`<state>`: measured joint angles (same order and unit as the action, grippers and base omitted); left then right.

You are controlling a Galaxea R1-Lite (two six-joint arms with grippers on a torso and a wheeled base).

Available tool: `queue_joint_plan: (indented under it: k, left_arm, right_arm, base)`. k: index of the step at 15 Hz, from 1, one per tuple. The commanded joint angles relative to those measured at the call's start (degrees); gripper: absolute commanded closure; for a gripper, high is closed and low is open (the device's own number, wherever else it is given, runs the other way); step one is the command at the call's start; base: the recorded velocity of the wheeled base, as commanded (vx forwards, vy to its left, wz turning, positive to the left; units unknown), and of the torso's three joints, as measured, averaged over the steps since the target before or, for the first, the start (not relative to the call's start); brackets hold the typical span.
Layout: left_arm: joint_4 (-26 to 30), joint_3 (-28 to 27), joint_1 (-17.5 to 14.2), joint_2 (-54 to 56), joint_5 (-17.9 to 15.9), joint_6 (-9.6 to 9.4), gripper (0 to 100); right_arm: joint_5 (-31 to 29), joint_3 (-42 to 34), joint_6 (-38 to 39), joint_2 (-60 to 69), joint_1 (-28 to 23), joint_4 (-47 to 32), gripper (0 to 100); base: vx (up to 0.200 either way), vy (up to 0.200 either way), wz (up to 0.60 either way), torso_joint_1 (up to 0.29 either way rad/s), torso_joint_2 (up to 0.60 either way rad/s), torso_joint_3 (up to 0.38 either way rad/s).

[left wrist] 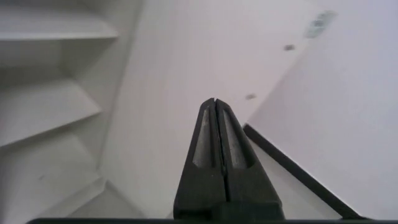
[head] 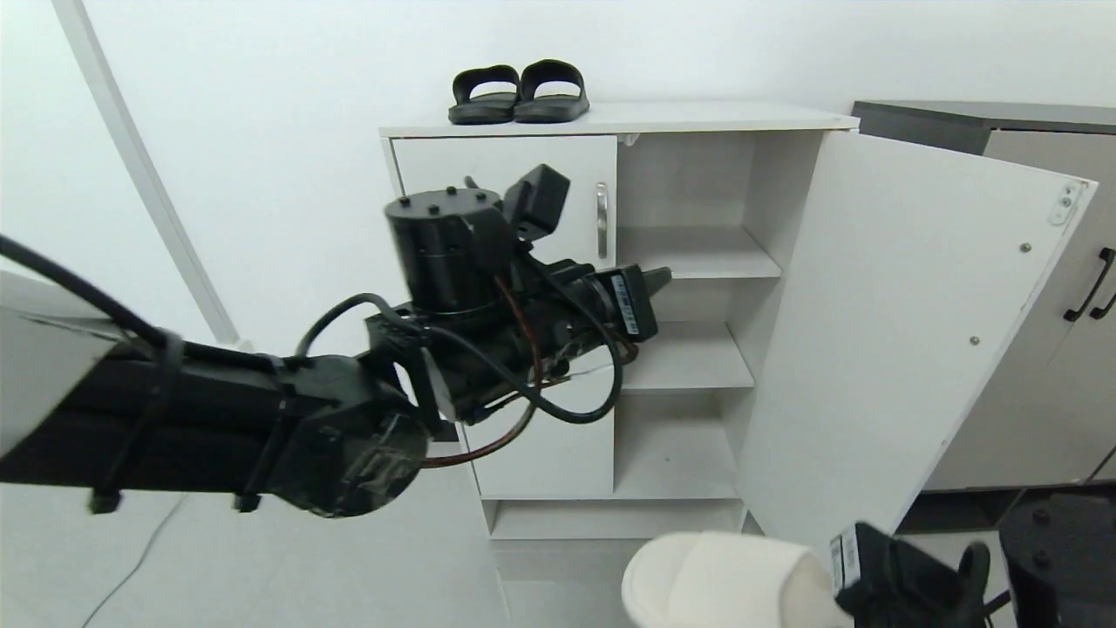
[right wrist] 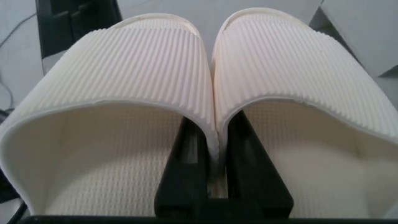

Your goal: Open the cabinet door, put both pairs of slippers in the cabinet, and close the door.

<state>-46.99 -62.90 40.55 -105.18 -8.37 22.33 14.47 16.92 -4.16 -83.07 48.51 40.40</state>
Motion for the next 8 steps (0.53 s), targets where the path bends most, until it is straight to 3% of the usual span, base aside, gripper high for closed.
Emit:
queue_joint_plan:
  k: [1, 4, 6, 8]
  left_arm:
    - [1.6, 9.6, -6.4, 12.5, 4.0, -0.71, 100]
    - [10.4, 20.7, -10.4, 31.1, 9.1, -2.56, 100]
    - [19.1, 26.0, -11.7, 43.6, 12.9, -5.02, 100]
    - [29.3, 30.8, -17.9, 55.6, 14.6, -8.45, 100]
  right_arm:
    - [-3.8, 1.1, 4.1, 0.4, -4.9, 1.7, 100]
    - [-10.3, 7.5, 10.1, -3.9, -6.4, 2.6, 100]
    - [-17.9, 10.3, 11.6, -8.8, -6.5, 2.8, 100]
    - [-21.9, 12.4, 13.6, -13.2, -6.5, 5.4, 100]
  base:
    - [0.0, 0.0, 0.0, 0.0, 0.0, 0.0]
    - [0.0, 0.0, 0.0, 0.0, 0.0, 0.0]
    - [0.0, 0.0, 0.0, 0.0, 0.0, 0.0]
    - [0.0, 0.0, 0.0, 0.0, 0.0, 0.0]
